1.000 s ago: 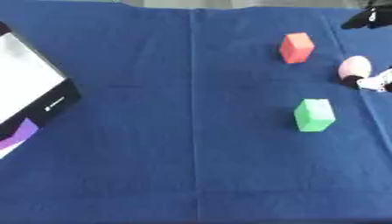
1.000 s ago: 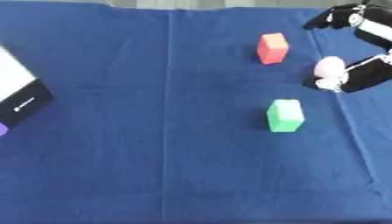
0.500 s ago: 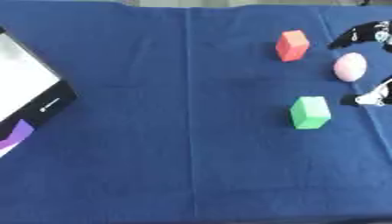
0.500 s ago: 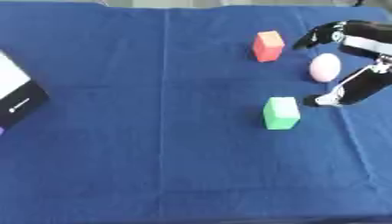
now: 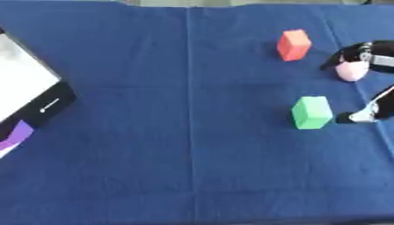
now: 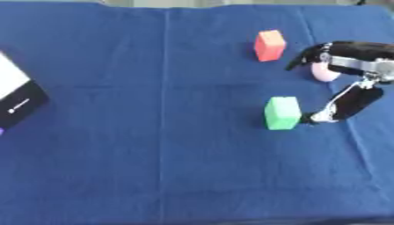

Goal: Pick up the objects with one hand, pass them to the other hand, and then place them into the box on the other side of the table.

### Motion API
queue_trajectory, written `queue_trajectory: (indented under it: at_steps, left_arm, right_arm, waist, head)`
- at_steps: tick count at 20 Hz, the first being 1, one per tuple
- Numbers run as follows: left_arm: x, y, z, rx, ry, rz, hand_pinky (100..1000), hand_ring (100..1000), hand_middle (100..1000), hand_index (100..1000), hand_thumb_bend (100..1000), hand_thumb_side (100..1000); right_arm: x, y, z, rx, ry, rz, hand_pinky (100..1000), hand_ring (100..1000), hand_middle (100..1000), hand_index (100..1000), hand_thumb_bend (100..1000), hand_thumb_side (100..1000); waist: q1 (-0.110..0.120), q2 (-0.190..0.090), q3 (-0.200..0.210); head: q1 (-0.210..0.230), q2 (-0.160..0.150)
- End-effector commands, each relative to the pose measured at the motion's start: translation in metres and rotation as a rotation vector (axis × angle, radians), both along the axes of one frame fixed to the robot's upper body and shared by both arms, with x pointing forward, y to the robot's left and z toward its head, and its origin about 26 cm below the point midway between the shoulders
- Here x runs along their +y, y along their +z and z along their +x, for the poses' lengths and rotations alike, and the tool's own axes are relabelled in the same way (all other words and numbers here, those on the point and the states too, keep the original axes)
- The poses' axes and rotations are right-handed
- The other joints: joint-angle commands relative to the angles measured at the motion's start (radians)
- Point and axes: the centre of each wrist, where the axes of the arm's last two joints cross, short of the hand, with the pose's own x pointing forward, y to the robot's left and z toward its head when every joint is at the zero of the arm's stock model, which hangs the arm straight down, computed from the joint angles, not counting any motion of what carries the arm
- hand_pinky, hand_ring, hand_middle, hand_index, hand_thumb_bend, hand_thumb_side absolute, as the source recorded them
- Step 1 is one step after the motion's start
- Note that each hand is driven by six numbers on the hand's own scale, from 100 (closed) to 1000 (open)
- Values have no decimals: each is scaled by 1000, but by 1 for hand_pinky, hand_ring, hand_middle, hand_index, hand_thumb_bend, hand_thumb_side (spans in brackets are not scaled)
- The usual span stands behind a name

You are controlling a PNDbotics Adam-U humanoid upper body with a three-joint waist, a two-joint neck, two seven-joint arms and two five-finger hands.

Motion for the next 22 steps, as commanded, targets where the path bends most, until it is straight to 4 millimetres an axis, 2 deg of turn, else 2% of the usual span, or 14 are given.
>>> queue_trajectory:
  at_steps: [1, 8, 22]
  left_arm:
    - [2, 10, -2, -25, 2, 24, 784, 632, 685, 821, 342, 651]
    - [1, 9, -2, -16, -1, 20, 785, 631, 686, 822, 338, 654]
    - [-3, 7, -1, -8, -14, 18, 787, 631, 687, 818, 330, 658]
  right_arm:
    - [3, 6, -1, -16, -1, -38, 918, 903, 837, 887, 587, 249]
    - [4, 0, 0, -13, -25, -35, 918, 900, 836, 888, 584, 253]
    - [-7, -17, 11, -48, -128, -44, 910, 872, 814, 886, 582, 279]
  waist:
    - [2, -12, 2]
    - [4, -9, 6]
    - [11, 4, 24]
  head:
    - [-4, -8]
    - [-8, -3]
    - [-21, -3]
